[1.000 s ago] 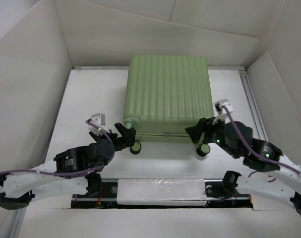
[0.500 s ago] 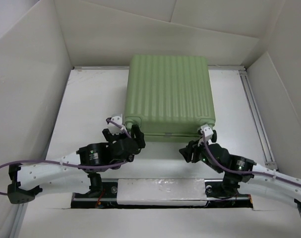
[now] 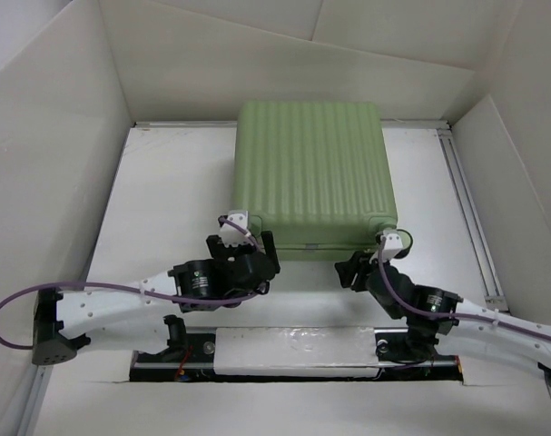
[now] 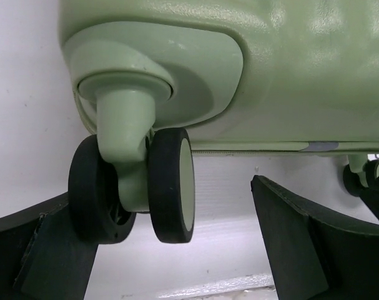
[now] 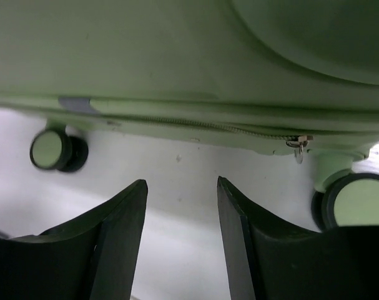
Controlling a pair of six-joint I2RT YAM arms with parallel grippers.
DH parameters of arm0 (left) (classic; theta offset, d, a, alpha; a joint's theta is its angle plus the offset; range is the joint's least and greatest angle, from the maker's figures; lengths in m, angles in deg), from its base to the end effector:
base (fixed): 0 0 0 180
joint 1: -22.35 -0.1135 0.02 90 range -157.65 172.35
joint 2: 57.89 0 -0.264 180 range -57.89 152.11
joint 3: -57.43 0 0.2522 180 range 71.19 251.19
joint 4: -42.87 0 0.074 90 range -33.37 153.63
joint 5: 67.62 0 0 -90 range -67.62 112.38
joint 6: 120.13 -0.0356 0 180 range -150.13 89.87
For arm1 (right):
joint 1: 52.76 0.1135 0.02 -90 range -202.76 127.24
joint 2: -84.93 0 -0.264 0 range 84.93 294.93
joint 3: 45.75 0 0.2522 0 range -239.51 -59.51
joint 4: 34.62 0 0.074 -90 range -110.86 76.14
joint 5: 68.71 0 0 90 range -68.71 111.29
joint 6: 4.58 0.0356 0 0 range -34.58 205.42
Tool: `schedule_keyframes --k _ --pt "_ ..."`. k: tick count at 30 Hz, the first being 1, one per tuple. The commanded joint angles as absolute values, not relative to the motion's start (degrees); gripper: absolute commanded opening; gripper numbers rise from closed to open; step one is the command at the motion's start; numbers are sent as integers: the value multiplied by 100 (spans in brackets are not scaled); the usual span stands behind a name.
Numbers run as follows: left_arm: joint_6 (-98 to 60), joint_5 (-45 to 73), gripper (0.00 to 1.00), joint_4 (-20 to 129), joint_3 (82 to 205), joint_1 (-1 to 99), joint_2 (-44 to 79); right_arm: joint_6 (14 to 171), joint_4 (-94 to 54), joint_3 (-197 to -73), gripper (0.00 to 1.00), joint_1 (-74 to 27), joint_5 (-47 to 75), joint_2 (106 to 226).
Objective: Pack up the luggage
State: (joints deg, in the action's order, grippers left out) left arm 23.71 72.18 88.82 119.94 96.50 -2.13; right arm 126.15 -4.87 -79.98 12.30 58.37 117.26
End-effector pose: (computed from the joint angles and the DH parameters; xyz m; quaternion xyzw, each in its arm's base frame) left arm 0.0800 -0.1821 0.3001 -0.0333 0.8384 -0.1829 0.5124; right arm 0.0783 0.1175 0.2152 -0.0107 0.8284 0.2260 0.5124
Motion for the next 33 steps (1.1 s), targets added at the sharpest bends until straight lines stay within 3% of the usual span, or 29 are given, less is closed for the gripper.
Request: schedule_keyframes --k 1,7,9,13,17,22,26,28,33 --pt "2340 7187 91 8547 12226 9645 -156 13963 372 -8148 55 1184 6857 12033" --pt "2014 6808 95 7860 12094 9645 -217 14554 586 -8227 55 1254 7069 12149" --pt "1884 6468 98 7512 11989 9645 -217 13828 184 -8096 54 1254 6930 11851" --pt "1759 6052 99 7069 11603 9645 -489 12350 -1424 -7499 54 1254 5509 11078" --pt "1759 5807 99 7008 11243 9645 -867 12058 -1472 -7418 57 1254 5224 10831" --pt "2145 5368 99 7280 10784 9645 -2408 11707 -1401 -8190 61 1254 5363 12187" --pt "1453 3867 99 5876 10467 9645 -4048 11067 -1603 -9052 59 1254 5434 13491" --pt "1146 3864 99 5821 11212 9645 -3893 10942 -1603 -9490 58 1080 5382 13887" --pt "-22 4185 99 6163 13618 9645 -925 10767 -1945 -9634 57 53 4645 14442"
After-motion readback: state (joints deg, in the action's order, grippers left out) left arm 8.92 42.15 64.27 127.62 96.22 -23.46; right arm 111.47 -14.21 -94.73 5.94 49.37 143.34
